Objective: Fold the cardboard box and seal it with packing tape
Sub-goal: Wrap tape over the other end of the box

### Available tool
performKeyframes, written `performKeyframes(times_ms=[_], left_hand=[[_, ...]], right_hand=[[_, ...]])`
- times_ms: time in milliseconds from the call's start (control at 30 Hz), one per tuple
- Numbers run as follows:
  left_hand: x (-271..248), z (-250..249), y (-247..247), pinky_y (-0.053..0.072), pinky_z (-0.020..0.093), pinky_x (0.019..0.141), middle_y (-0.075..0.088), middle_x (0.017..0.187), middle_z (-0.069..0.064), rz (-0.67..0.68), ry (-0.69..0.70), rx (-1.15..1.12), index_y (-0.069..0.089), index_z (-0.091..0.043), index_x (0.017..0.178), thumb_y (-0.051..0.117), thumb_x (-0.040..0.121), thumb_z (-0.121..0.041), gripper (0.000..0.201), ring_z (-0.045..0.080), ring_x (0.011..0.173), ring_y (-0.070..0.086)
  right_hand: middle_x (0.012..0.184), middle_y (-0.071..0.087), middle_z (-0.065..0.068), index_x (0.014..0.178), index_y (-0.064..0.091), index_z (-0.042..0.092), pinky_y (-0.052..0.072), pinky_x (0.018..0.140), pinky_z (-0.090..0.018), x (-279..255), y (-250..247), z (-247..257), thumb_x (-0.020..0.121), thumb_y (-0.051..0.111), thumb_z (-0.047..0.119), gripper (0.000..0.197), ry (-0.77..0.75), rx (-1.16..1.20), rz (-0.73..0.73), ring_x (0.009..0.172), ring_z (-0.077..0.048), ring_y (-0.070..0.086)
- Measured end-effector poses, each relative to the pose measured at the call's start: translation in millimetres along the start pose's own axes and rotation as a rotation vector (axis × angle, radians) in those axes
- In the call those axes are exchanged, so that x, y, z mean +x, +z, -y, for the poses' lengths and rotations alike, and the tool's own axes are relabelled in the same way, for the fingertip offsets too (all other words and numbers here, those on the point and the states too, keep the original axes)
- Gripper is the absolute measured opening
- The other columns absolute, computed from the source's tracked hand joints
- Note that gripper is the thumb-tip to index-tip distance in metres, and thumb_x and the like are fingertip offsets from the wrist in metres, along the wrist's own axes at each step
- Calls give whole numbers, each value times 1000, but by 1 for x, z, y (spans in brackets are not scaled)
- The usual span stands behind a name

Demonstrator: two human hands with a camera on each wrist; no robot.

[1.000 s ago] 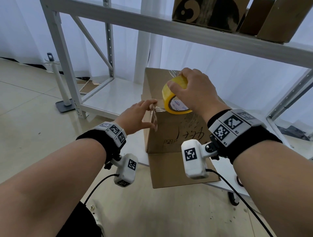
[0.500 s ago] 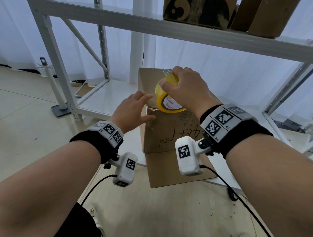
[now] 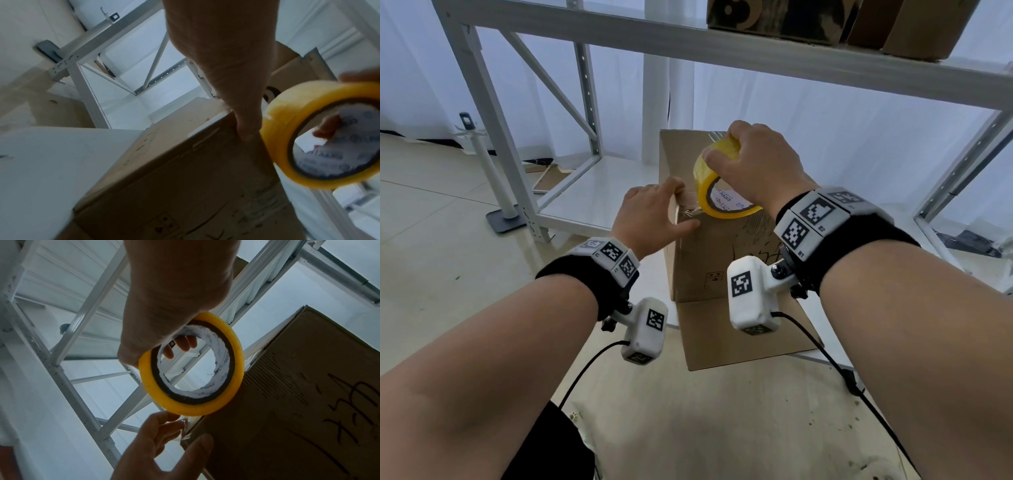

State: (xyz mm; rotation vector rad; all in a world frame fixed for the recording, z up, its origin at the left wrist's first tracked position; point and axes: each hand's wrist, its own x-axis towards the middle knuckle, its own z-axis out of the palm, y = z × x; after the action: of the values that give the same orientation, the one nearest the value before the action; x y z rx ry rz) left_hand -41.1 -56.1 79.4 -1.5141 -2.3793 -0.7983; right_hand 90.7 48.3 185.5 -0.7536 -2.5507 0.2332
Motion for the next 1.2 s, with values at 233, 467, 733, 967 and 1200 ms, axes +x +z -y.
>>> performKeyframes(times_ms=[233, 467, 733, 967, 1200], left_hand=[[-7, 7, -4, 36, 35, 96, 63, 117, 2, -86, 136, -44, 63, -19, 115, 65, 86, -39, 36, 23, 109, 55], [-11, 4, -3, 42, 33, 78, 70, 89, 4, -205, 246, 25, 75, -13, 91, 69, 84, -26, 16, 24, 83, 64], [-13, 4, -1, 53, 42, 89, 70, 111, 4, -120, 184, -78, 71, -13, 108, 64, 88, -23, 23, 26, 100, 67], [-13, 3, -6, 48, 36, 85, 72, 105, 3, -117, 134, -93, 74, -13, 101, 67, 86, -25, 20, 26, 91, 68], [-13, -7, -8, 46, 37, 81, 74, 94, 2, -147, 170, 101, 73, -17, 100, 66, 87, -28, 19, 25, 87, 65]], right_hand=[[103, 49, 2, 123, 52, 17, 36, 75, -29, 1, -1, -4, 88, 51, 56, 52, -24, 67, 19, 94, -16, 47], [102, 52, 2, 123, 57, 13, 41, 81, -31, 12, -10, -6, 85, 56, 59, 60, -3, 170, 91, 97, -19, 52], [67, 49, 1, 71, 53, 16, 32, 56, -24, 20, -7, 1, 85, 59, 50, 38, 26, 121, 80, 63, -10, 45], [83, 55, -3, 88, 54, 13, 36, 68, -30, 20, -22, -7, 85, 56, 51, 38, -33, -182, 47, 80, -21, 50], [83, 58, -5, 99, 63, 9, 37, 68, -31, 18, -18, -31, 84, 55, 52, 46, -29, -429, 75, 82, -26, 55]])
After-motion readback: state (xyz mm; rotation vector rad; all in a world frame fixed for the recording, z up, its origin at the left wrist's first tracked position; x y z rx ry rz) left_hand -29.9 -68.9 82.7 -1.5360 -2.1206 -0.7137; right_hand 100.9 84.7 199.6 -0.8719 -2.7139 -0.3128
